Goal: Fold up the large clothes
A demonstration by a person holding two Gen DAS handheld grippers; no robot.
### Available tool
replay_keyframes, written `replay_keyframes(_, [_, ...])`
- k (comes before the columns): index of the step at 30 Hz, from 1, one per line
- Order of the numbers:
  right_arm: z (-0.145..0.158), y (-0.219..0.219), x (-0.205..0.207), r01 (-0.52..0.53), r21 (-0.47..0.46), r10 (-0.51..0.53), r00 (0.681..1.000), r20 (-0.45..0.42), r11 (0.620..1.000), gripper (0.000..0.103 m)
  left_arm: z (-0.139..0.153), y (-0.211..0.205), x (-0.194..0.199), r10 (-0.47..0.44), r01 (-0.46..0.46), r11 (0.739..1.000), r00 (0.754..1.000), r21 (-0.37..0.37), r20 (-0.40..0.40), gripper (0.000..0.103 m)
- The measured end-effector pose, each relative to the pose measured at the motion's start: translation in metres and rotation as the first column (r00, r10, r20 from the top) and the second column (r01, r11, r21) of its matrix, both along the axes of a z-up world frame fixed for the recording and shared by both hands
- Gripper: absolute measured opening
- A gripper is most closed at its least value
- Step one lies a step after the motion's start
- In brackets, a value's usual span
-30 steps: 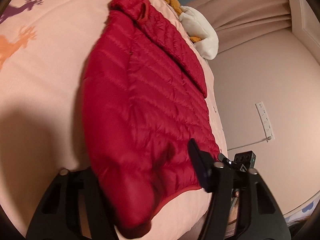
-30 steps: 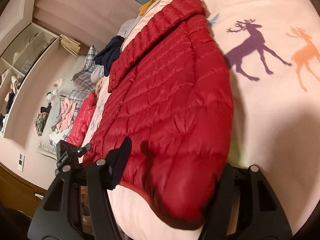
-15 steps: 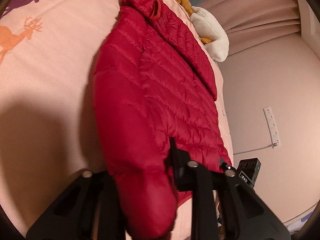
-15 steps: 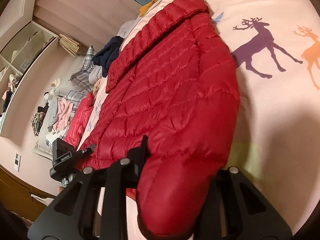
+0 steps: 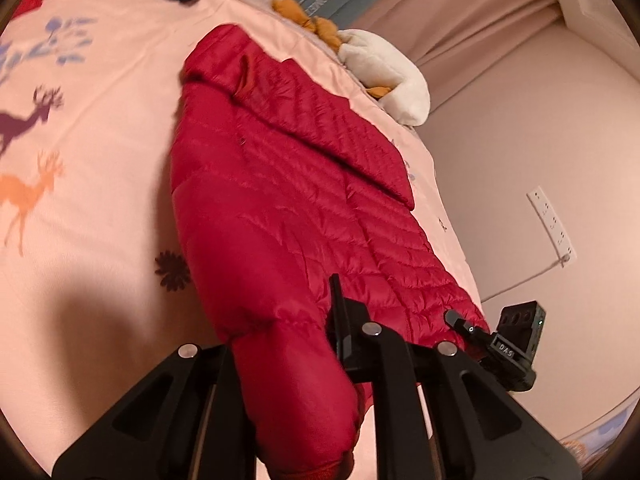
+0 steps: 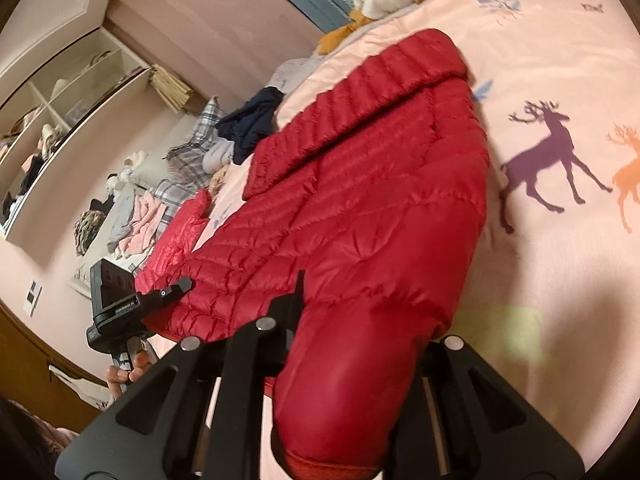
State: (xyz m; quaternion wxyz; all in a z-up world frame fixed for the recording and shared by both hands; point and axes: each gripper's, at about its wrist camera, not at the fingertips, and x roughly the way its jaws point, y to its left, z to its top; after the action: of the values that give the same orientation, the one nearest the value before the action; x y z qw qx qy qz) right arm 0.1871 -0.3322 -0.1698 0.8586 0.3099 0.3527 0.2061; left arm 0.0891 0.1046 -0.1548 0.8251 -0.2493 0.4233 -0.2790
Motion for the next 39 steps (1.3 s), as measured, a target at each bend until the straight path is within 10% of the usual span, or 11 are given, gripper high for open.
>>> replay_keyframes(19, [0.061,-0.003,-0.026,-0.085,0.016,0.081,0.983,0.167,0.996,0.013,0.061,-0.032,-0.010,-0.045,0.022,0.988,0.987,0.153,0.155,0.012])
replay_keyframes(39, [0.100,-0.009,-0.054,-0.125,0.037,0.111,0.957,0.270,0.991,0.013,0.097,-0.034,0.005,-0.076,0.038,0.987,0.966,0.157,0.246,0.012])
